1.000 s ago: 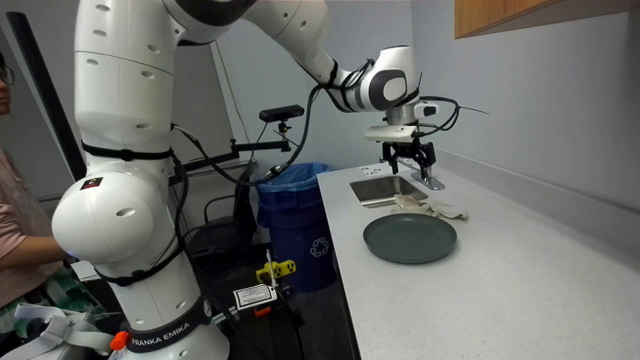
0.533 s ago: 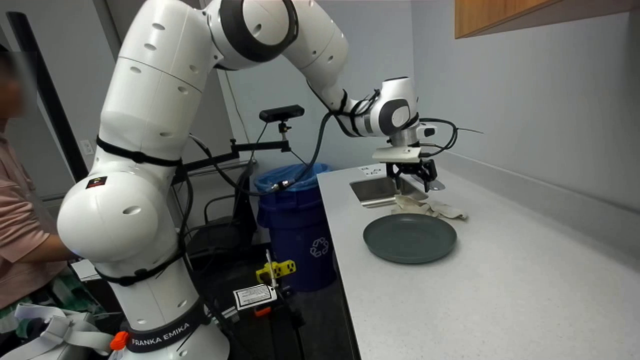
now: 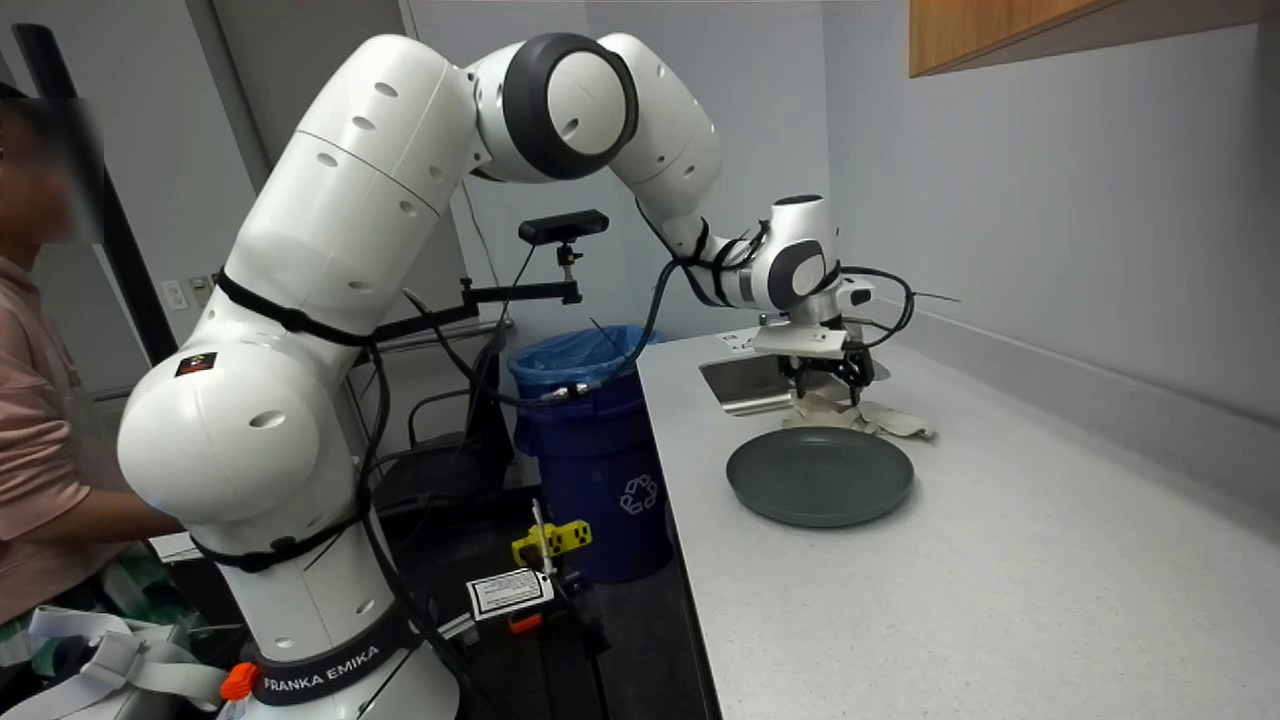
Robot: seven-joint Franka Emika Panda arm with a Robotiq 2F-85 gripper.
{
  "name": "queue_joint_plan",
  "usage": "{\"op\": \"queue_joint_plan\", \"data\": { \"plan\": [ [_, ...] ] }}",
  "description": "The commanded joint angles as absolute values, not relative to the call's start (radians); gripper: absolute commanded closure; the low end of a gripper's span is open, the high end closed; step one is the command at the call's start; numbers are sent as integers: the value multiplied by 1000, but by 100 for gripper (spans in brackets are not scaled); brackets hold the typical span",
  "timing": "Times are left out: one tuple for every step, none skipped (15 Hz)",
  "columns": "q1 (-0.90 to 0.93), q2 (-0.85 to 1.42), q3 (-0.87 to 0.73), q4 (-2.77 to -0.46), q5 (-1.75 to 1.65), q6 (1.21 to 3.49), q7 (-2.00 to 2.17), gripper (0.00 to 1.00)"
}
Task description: Pick the cloth and move it to the right on the counter
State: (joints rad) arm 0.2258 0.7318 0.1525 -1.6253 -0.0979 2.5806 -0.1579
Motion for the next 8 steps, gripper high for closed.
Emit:
{"op": "queue_joint_plan", "data": {
  "plan": [
    [215, 787, 165, -1599, -95, 2599, -173, 0],
    [215, 795, 165, -1599, -96, 2594, -174, 0],
    [215, 803, 165, -1598, -97, 2588, -176, 0],
    [216, 809, 165, -1596, -99, 2585, -177, 0],
    [217, 813, 162, -1594, -102, 2583, -177, 1],
    [216, 815, 162, -1592, -102, 2583, -177, 26],
    [215, 814, 161, -1592, -102, 2583, -176, 26],
    [214, 813, 161, -1591, -102, 2583, -175, 29]
  ]
}}
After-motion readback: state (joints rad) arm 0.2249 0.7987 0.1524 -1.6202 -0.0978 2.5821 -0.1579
